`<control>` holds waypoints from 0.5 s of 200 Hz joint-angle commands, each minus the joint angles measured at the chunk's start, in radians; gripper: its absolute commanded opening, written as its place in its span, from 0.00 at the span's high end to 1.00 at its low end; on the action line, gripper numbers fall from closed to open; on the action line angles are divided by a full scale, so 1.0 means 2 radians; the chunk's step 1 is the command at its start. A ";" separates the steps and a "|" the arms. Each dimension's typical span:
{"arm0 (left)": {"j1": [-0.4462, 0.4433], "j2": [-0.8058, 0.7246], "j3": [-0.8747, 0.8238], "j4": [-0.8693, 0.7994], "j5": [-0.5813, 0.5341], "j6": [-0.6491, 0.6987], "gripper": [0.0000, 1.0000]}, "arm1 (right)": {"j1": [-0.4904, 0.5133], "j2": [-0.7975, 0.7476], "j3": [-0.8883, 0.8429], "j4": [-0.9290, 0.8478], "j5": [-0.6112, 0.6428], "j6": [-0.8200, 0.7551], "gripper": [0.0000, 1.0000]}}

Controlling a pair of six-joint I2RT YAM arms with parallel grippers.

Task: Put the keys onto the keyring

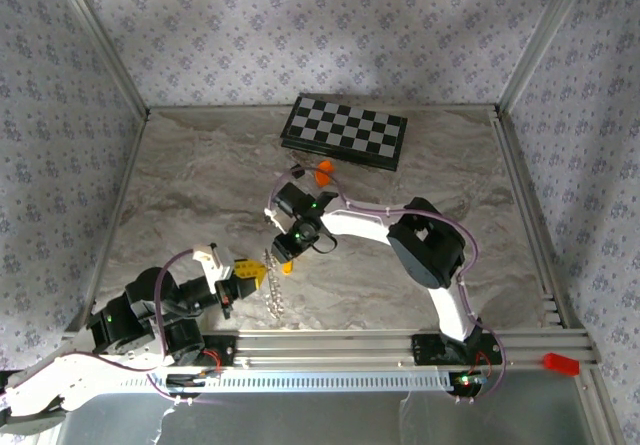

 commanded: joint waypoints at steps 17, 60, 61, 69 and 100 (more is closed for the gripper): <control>-0.002 -0.012 0.003 0.025 0.003 -0.005 1.00 | 0.017 0.019 0.037 -0.050 0.065 -0.020 0.59; -0.002 -0.016 0.002 0.027 0.005 -0.005 1.00 | 0.028 0.029 0.057 -0.079 0.106 -0.030 0.60; -0.002 -0.016 0.002 0.026 0.005 -0.005 1.00 | 0.028 0.029 0.058 -0.080 0.107 -0.030 0.61; -0.002 -0.016 0.002 0.027 0.004 -0.005 1.00 | 0.030 0.030 0.060 -0.083 0.111 -0.032 0.61; -0.002 -0.018 0.002 0.027 0.005 -0.005 1.00 | 0.033 0.034 0.067 -0.092 0.117 -0.037 0.63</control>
